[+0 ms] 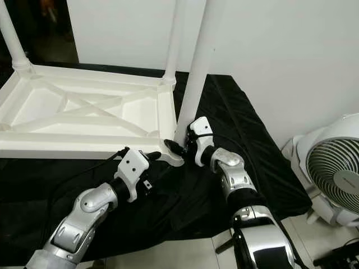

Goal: Building children table

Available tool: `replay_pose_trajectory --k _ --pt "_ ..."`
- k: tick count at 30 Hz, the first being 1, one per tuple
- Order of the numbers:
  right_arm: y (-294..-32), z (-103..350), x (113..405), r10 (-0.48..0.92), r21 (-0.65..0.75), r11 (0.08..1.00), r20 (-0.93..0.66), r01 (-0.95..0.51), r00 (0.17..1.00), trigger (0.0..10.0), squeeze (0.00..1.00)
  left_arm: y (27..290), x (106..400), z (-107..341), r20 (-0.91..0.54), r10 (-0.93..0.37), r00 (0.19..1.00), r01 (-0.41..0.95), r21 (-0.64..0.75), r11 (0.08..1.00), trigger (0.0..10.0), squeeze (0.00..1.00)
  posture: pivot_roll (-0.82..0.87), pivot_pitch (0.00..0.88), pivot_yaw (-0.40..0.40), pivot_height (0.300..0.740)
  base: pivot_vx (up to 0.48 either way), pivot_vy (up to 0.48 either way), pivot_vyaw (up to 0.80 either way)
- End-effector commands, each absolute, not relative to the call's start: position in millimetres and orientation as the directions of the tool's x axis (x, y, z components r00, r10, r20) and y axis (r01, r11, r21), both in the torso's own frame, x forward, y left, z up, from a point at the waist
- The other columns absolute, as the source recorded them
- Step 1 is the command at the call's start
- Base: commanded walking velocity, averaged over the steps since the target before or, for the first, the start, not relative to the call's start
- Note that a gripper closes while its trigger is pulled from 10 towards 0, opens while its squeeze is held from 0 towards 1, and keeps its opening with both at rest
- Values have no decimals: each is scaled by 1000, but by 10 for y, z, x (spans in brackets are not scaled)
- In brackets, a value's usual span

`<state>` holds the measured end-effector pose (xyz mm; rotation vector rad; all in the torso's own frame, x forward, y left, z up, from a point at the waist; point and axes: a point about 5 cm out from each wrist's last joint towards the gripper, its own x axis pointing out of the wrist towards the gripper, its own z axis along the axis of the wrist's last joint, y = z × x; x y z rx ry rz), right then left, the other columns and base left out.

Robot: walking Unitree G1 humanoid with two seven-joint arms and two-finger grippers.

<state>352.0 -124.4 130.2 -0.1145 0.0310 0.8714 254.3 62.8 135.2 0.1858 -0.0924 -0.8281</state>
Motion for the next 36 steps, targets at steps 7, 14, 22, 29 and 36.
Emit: replay_pose_trajectory --k 7,14,22,29,36 --pt "-1238 1204 3479 785 -98 603 -104 -792 611 0 0 598 2532 1383 20 -735 678 714 219 665 10000 0 187 0 -136 740 0 0 0" --pt "-1308 1222 3447 735 -88 671 -47 -736 676 10000 0 578 2527 1382 18 -746 666 726 217 653 10000 0 163 0 -126 740 0 0 0" --pt "-1402 1219 3329 483 -52 875 13 -482 876 10000 0 517 2520 1374 18 -768 640 749 208 629 10000 0 133 0 -110 740 0 0 0" --pt "-1542 1108 3133 30 -40 999 -28 -31 999 10000 0 513 2511 1368 16 -776 630 758 203 620 10000 0 119 0 -99 740 0 0 0" --pt "-1588 1039 3030 -180 -78 982 -78 174 981 10000 0 507 2514 1372 16 -779 626 761 202 616 10000 0 119 0 -99 740 0 0 0"
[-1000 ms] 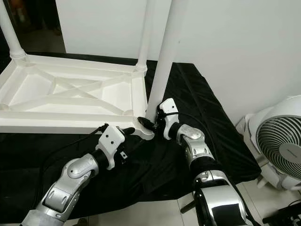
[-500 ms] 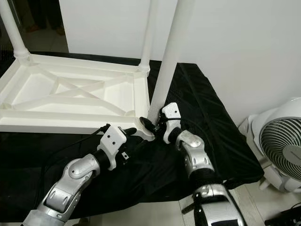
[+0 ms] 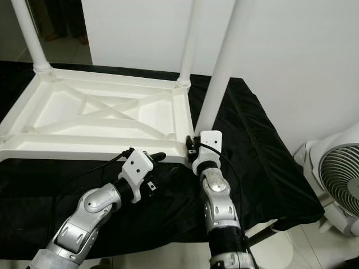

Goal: Building children table

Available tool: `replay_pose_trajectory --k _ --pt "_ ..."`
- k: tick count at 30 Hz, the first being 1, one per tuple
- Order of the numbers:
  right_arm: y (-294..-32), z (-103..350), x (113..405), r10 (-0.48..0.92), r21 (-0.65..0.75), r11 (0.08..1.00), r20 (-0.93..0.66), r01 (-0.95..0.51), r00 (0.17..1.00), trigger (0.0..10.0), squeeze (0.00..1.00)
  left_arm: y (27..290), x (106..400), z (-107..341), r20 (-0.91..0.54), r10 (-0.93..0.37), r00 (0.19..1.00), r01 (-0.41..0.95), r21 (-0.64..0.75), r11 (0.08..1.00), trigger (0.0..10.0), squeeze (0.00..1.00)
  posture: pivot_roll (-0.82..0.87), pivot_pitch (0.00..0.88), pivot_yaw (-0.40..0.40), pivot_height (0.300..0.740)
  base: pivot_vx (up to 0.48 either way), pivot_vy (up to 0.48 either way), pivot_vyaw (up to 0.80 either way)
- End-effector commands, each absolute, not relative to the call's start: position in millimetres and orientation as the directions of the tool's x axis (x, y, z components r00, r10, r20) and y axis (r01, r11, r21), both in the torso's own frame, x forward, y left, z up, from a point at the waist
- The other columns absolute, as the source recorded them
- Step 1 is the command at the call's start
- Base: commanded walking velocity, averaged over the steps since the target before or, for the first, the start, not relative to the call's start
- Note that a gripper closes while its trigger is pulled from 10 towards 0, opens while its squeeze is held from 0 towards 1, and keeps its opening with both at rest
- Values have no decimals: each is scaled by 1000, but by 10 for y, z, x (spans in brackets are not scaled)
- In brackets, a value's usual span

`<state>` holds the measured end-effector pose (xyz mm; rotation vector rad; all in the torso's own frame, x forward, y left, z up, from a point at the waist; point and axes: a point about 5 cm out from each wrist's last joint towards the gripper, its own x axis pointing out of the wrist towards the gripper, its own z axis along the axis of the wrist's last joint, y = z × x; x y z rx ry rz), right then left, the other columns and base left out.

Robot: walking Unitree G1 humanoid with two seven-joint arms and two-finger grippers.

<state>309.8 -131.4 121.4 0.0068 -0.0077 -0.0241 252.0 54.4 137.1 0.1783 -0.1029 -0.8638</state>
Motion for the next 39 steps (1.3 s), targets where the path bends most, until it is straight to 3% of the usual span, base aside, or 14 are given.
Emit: replay_pose_trajectory --k 1,7,8,11,16,17,25,27,31,35,39 --pt "-1595 1050 3024 -198 -79 978 -87 191 976 10000 0 504 2515 1373 17 -780 626 762 201 616 10000 0 114 0 -99 740 0 0 0" --pt "-1444 1055 3000 -106 -23 994 -106 104 989 10000 0 501 2520 1376 19 -779 627 761 202 617 10000 0 125 0 -106 740 0 0 0" --pt "-1395 1068 2995 -75 2 997 -104 75 992 10000 1000 505 2521 1376 19 -777 629 759 202 620 10000 0 126 0 -108 740 0 0 0" --pt "-1366 1079 2997 -52 17 998 -104 54 993 10000 1000 509 2521 1375 19 -775 631 757 201 621 10000 0 127 0 -109 740 0 0 0" --pt "-1353 1157 3082 102 55 994 -71 -98 992 10000 1000 515 2523 1371 20 -771 636 753 201 626 10000 0 129 0 -114 740 0 0 0" --pt "-1392 1179 3119 159 47 987 -63 -156 985 10000 0 514 2526 1371 21 -770 637 752 201 628 10000 0 129 0 -114 740 0 0 0" --pt "-1535 1248 3207 314 -51 947 -37 -316 949 10000 0 513 2530 1378 23 -770 637 751 203 628 10000 0 131 0 -115 740 0 0 0" --pt "-1625 1276 3244 478 -138 866 -59 -481 877 10000 0 516 2529 1382 23 -772 635 753 207 625 10000 0 132 0 -113 740 0 0 0" --pt "-1647 1272 3252 531 -143 831 -80 -537 843 10000 0 518 2529 1382 22 -773 634 754 208 624 10000 0 133 0 -111 740 0 0 0" --pt "-1610 1277 3271 727 -167 650 -147 -741 671 10000 0 522 2535 1388 20 -776 630 756 214 619 10000 0 145 0 -108 740 0 0 0" --pt "-1584 1265 3281 778 -164 579 -180 -798 602 10000 0 526 2538 1395 21 -777 630 755 218 618 10000 0 149 0 -110 740 0 0 0"
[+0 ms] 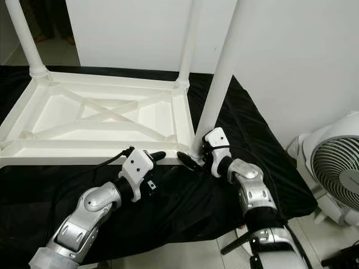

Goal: Building children table

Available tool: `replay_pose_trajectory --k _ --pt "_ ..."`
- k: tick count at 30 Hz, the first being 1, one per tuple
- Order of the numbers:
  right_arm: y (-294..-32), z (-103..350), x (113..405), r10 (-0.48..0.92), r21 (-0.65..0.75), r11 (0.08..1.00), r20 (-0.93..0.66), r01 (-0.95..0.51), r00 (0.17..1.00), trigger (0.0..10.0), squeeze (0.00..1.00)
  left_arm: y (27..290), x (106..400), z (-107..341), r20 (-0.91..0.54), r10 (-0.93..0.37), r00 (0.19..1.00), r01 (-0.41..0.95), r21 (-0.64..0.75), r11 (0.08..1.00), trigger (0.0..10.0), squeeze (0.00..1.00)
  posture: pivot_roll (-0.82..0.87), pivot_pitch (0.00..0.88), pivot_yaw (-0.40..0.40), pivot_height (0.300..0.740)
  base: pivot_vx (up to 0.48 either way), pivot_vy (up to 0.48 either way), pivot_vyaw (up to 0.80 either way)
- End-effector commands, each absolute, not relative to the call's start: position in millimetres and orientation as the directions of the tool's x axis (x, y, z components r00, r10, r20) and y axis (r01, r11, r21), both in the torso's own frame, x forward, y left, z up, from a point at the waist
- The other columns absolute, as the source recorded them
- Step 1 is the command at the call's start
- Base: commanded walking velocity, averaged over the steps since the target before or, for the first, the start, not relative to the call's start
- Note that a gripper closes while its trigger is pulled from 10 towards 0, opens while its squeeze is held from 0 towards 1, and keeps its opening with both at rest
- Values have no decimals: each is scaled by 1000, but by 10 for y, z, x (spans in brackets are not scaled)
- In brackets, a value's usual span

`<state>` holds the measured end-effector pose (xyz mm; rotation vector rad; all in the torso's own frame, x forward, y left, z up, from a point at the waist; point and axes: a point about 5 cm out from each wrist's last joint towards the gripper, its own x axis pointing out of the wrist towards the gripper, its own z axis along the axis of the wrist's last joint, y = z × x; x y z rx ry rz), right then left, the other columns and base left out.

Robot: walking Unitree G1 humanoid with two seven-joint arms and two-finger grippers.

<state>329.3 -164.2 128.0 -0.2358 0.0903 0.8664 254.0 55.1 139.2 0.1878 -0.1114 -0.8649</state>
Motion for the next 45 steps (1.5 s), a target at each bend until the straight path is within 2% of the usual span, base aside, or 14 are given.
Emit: replay_pose_trajectory --k 1,2,4,5,6,24,25,26,33,37,38,39,41,45 --pt "-1569 1255 3286 799 -160 548 -191 -821 570 10000 0 530 2538 1397 22 -776 631 754 219 619 10000 0 156 0 -114 740 0 0 0" --pt "-1557 1241 3285 812 -155 527 -199 -836 549 4980 0 533 2536 1397 22 -774 632 753 220 621 10000 0 160 0 -116 740 0 0 0" --pt "-1549 1232 3285 818 -151 517 -202 -843 538 4980 0 535 2534 1396 23 -774 633 752 220 622 10000 0 160 0 -116 740 0 0 0" --pt "-1543 1225 3282 823 -148 510 -202 -847 531 1020 0 537 2532 1395 23 -773 634 751 220 623 10000 0 163 0 -118 740 0 0 0" --pt "-1541 1209 3273 825 -143 508 -205 -850 527 0 0 540 2528 1393 23 -771 637 749 219 626 10000 0 167 0 -120 740 0 0 0" --pt "-1721 1146 3218 770 -51 625 -122 -779 626 0 0 576 2486 1354 6 -766 643 748 211 630 10000 0 170 0 -129 740 0 0 0" --pt "-1734 1146 3195 722 -33 688 -78 -725 688 1725 0 586 2476 1345 3 -764 645 747 209 631 10000 0 172 0 -132 740 0 0 0" --pt "-1743 1147 3180 683 -19 728 -50 -685 728 10000 0 593 2469 1340 2 -763 646 747 207 632 10000 0 172 0 -132 740 0 0 0" --pt "-1700 1172 3129 565 -7 825 4 -565 825 10000 0 605 2458 1338 -1 -763 646 747 207 632 10000 0 170 0 -129 740 0 0 0" --pt "-1672 1224 3089 375 61 924 37 -376 926 10000 0 628 2459 1345 -3 -763 647 746 208 632 10000 0 167 0 -123 740 0 0 0" --pt "-1660 1206 3067 241 87 966 20 -242 970 10000 0 643 2458 1349 -4 -763 647 746 208 632 10000 0 165 0 -115 740 0 0 0" --pt "-1660 1206 3067 241 87 966 20 -242 970 10000 0 643 2458 1349 -4 -763 647 746 208 632 10000 0 165 0 -115 740 0 0 0" --pt "-1609 1151 3012 55 81 995 -16 -54 998 10000 0 653 2456 1356 -5 -764 645 748 207 631 10000 0 164 0 -109 740 0 0 0" --pt "-1442 1107 2931 -4 80 997 -42 8 999 10000 0 654 2450 1367 -5 -764 645 749 205 630 10000 0 165 0 -108 740 0 0 0"
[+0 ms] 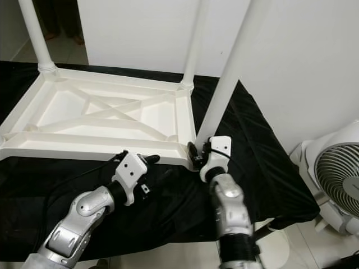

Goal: Building children table

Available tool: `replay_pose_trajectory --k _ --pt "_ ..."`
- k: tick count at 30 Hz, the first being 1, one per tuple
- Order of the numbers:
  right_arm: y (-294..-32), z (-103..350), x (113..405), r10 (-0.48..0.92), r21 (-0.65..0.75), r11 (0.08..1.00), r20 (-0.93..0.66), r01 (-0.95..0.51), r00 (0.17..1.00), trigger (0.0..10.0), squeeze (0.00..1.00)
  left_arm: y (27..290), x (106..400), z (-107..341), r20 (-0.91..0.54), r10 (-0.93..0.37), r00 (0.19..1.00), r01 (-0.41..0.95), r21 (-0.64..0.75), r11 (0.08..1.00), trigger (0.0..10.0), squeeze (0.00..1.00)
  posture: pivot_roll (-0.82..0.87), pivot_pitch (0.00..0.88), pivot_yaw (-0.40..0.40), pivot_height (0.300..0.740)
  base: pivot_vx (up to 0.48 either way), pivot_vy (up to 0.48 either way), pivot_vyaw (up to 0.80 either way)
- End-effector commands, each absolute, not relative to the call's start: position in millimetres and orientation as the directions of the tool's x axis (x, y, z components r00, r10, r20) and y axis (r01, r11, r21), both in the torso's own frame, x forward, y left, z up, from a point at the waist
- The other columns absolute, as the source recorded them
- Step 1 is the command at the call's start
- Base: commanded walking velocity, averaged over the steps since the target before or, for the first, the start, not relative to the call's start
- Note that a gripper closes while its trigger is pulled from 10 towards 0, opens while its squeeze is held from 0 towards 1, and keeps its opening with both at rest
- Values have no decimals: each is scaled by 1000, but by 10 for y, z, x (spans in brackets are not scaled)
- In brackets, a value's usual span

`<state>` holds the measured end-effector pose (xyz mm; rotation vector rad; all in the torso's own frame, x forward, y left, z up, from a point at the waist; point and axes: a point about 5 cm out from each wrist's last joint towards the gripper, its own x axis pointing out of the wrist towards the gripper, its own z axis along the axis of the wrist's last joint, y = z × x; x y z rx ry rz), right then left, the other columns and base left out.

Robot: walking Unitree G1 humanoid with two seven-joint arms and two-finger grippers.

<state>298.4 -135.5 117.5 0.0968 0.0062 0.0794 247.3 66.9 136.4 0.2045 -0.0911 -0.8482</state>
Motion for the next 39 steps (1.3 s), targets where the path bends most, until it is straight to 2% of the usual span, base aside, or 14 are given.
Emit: replay_pose_trajectory --k 1,9,10,11,12,19,20,23,24,26,31,32,34,39 --pt "-1420 1105 2923 -7 73 997 -46 11 999 10000 0 656 2449 1370 -4 -764 645 749 204 631 10000 0 164 0 -107 740 0 0 0" --pt "-1356 1156 2891 0 64 998 -41 2 999 10000 0 668 2439 1364 -8 -762 648 748 200 633 10000 0 157 7 -103 740 0 0 0" --pt "-1368 1165 2888 -9 66 998 -42 11 999 10000 161 674 2442 1364 -7 -759 650 745 198 637 10000 0 157 10 -105 740 0 0 0" --pt "-1368 1165 2888 -9 66 998 -42 11 999 10000 161 674 2442 1364 -7 -759 650 745 198 637 10000 0 157 10 -105 740 0 0 0" --pt "-1368 1176 2891 -2 74 997 -37 5 999 10000 1000 679 2448 1368 -6 -757 653 743 198 639 10000 0 159 9 -106 740 0 0 0" --pt "-1345 1241 2906 27 103 994 -3 -27 1000 10000 1000 681 2462 1389 0 -753 658 738 196 645 10000 0 157 15 -107 740 0 0 0" --pt "-1363 1318 2945 102 115 988 32 -105 994 10000 1000 679 2456 1398 3 -751 660 737 193 648 10000 0 159 16 -105 740 0 0 0" --pt "-1372 1344 2961 141 117 982 44 -145 989 10000 1000 679 2452 1400 4 -751 660 736 192 649 10000 0 159 16 -105 740 0 0 0" --pt "-1416 1401 3001 263 110 957 64 -269 963 10000 0 679 2452 1408 5 -751 660 737 192 648 10000 0 159 18 -101 740 0 0 0" --pt "-1416 1401 3001 263 110 957 64 -269 963 10000 0 679 2452 1408 5 -751 660 737 192 648 10000 0 159 18 -101 740 0 0 0" --pt "-1511 1446 3067 432 27 900 57 -434 900 10000 0 678 2463 1434 12 -754 657 739 190 647 10000 0 157 14 -90 740 0 0 0" --pt "-1567 1461 3133 527 -44 850 38 -526 849 10000 0 686 2470 1450 16 -755 655 740 186 646 10000 0 154 13 -87 740 0 0 0" --pt "-1567 1461 3133 527 -44 850 38 -526 849 10000 0 686 2470 1450 16 -755 655 740 186 646 10000 0 154 13 -87 740 0 0 0" --pt "-1598 1465 3212 644 -82 762 0 -642 765 10000 0 689 2472 1463 16 -758 652 743 187 643 10000 0 156 11 -83 740 0 0 0"
